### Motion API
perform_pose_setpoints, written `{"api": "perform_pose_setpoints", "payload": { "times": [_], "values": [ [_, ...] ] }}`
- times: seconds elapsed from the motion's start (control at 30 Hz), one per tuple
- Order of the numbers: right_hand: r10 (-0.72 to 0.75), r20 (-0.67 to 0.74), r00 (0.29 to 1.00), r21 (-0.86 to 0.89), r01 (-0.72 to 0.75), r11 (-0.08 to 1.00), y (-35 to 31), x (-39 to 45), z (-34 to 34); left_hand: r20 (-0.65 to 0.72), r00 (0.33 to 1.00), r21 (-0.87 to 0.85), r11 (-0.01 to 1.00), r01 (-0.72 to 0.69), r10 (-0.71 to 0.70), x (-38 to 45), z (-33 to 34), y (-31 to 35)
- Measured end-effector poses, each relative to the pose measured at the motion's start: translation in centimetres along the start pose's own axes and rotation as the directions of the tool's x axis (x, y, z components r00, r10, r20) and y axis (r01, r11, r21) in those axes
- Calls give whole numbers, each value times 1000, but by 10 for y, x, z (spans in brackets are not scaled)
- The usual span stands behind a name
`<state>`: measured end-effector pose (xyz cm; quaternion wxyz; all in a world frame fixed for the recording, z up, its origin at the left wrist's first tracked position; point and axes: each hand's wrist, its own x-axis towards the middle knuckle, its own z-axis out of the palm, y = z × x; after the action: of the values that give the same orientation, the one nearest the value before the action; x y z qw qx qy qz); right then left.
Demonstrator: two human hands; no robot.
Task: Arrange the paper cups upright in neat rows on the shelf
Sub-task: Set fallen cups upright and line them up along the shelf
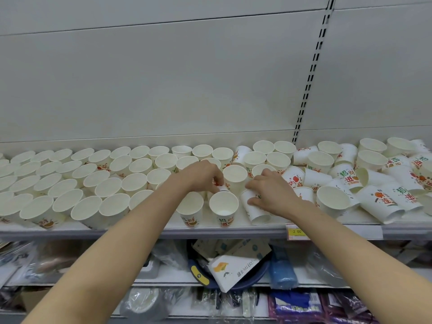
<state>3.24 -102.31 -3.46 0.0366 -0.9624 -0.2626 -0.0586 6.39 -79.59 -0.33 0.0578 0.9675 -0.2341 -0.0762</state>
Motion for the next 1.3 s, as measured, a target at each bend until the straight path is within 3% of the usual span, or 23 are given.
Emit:
{"api": "perform_pose_setpoints", "payload": {
  "times": [0.23,0.53,0.67,0.8,0.93,1.17,1.3],
  "values": [
    [45,19,999,27,-46,999,-1,2,-5,-154,988,259,965,48,-8,-3,4,12],
    [87,33,996,98,-89,991,0,7,-5,-222,975,378,923,71,16,-8,12,12],
    [118,7,993,228,-117,967,3,4,-10,-346,938,307,947,98,15,-12,9,9],
    [154,-31,988,325,-135,936,5,-5,-15,-378,908,105,966,234,-179,-8,-1,4],
    [103,-179,978,263,-53,963,0,-19,-11,-351,880,1,940,341,-319,0,2,3],
    [-69,-274,959,95,98,991,-3,-29,13,-387,866,136,909,393,-317,8,6,0],
    [-113,-319,941,94,151,984,1,-29,15,-399,871,149,917,371,-287,15,-3,0]
  ]
}}
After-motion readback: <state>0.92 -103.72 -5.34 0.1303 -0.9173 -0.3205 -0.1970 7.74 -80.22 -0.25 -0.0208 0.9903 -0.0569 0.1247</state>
